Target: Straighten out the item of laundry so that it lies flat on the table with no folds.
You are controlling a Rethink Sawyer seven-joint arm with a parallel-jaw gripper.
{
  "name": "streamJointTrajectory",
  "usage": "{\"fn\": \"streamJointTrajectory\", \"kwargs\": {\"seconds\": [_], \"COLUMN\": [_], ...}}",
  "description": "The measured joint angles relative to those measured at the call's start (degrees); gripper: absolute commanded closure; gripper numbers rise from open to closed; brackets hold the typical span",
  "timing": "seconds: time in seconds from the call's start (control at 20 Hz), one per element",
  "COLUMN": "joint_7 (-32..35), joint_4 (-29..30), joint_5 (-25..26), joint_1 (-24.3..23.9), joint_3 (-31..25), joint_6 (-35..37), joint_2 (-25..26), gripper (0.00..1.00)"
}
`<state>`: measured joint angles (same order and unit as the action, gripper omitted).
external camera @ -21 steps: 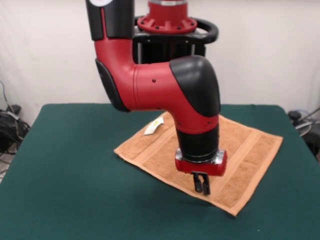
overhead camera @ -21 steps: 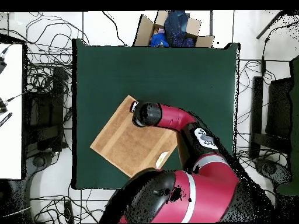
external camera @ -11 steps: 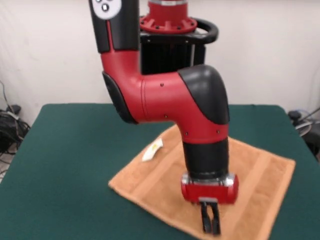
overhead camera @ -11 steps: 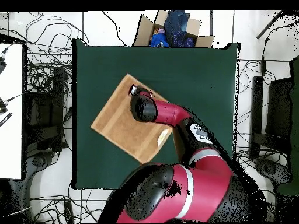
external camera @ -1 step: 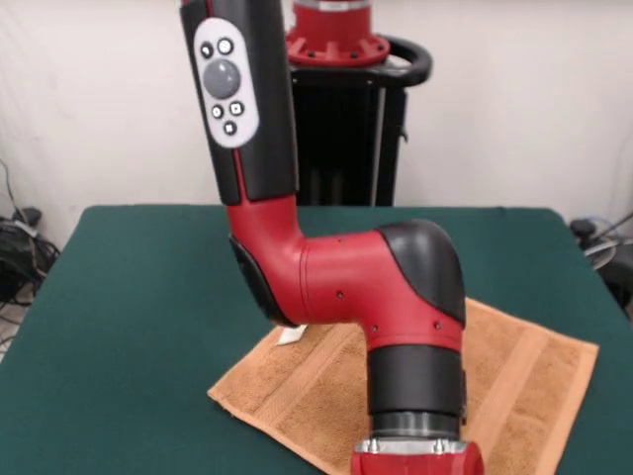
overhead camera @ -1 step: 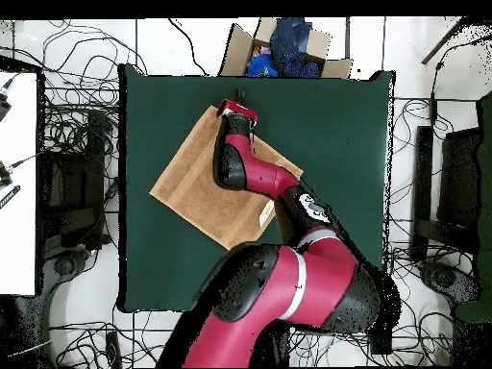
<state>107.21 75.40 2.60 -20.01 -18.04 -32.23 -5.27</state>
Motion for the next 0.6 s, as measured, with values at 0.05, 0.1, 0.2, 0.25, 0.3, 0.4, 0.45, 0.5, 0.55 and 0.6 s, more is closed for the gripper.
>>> {"fn": "streamJointTrajectory", "kwargs": {"seconds": [0.05, 0.1, 0.2, 0.25, 0.3, 0.4, 0.45, 0.5, 0.55, 0.6], "joint_7": [0.0, 0.0, 0.0, 0.0, 0.0, 0.0, 0.0, 0.0, 0.0, 0.0], "joint_4": [-0.1, -0.4, -1.5, -1.9, -2.4, -2.4, -2.4, -2.2, -1.9, -1.5], "joint_5": [-0.9, -2.1, -4.4, -5.4, -6.3, -6.7, -6.8, -6.8, -6.8, -6.8], "joint_1": [0.4, 1.1, 2.3, 3.0, 3.6, 4.2, 4.6, 5.1, 5.6, 6.0], "joint_3": [0.4, 1.0, 2.2, 2.9, 3.7, 4.3, 4.7, 5.2, 5.7, 6.2], "joint_6": [1.5, 4.1, 8.5, 11.7, 14.9, 17.3, 18.7, 20.2, 20.6, 20.9], "joint_2": [0.2, 0.3, -1.1, -1.9, -2.8, -3.3, -3.7, -4.1, -4.5, -4.9], "gripper": [1.0, 1.0, 1.0, 1.0, 1.0, 1.0, 1.0, 1.0, 1.0, 1.0]}}
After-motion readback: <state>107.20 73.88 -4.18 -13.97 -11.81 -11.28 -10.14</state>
